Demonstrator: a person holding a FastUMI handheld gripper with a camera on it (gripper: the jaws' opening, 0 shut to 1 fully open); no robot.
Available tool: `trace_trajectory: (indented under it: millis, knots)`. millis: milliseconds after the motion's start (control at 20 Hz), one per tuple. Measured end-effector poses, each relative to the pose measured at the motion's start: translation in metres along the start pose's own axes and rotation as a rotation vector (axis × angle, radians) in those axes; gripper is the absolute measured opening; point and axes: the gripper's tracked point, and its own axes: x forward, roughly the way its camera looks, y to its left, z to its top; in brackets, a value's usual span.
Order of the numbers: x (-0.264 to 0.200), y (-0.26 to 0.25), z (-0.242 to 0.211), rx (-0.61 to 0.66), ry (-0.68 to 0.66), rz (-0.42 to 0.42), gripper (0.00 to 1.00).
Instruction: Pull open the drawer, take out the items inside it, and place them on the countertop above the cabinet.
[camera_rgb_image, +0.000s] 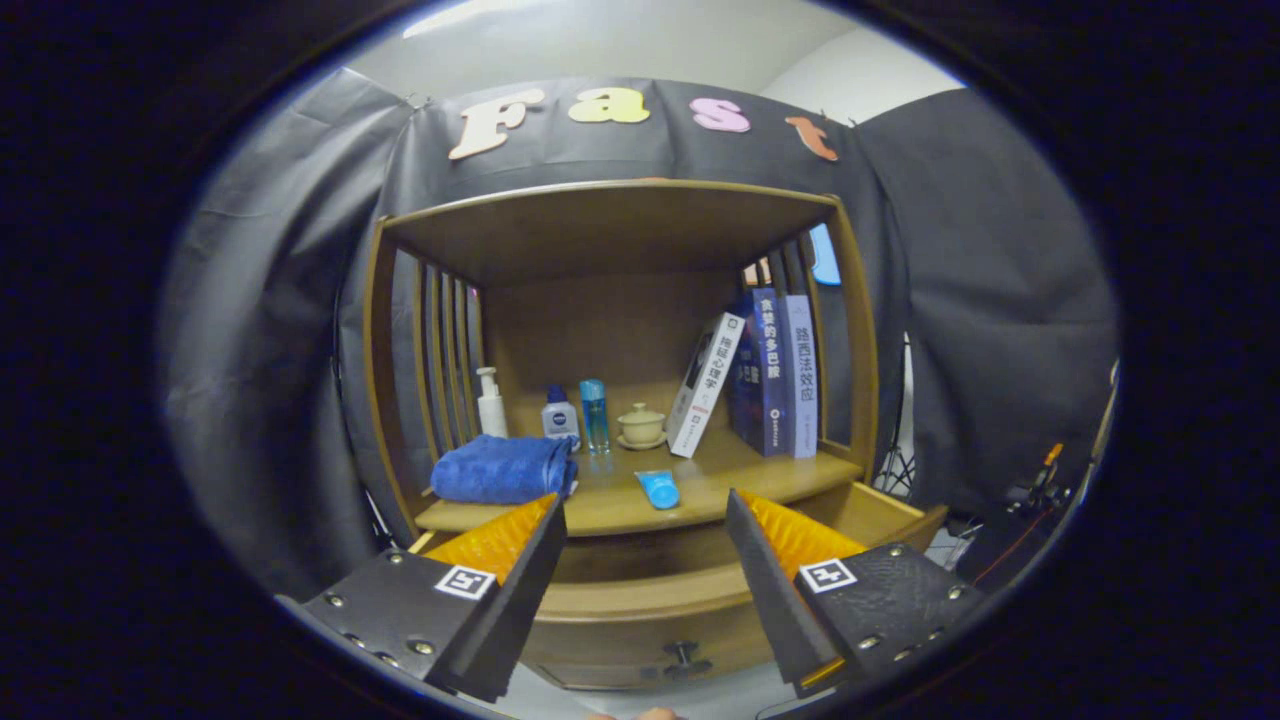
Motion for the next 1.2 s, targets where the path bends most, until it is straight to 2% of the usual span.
trace_trajectory:
  millis: [300, 500, 750, 1100, 1200]
  knots:
    - [-0.021, -0.03, -0.051, 0.067, 0.052, -0.062, 0.97]
    - [-0.024, -0.038, -0.077, 0.078, 0.103, -0.07, 0.97]
    - [-0.009, -0.027, -0.097, 0.12, 0.139, -0.005, 0.97]
    - [0.009, 0.006, -0.108, 0.174, 0.155, 0.161, 0.99]
    - [0.01, 0.003, -0.108, 0.166, 0.151, 0.164, 0.99]
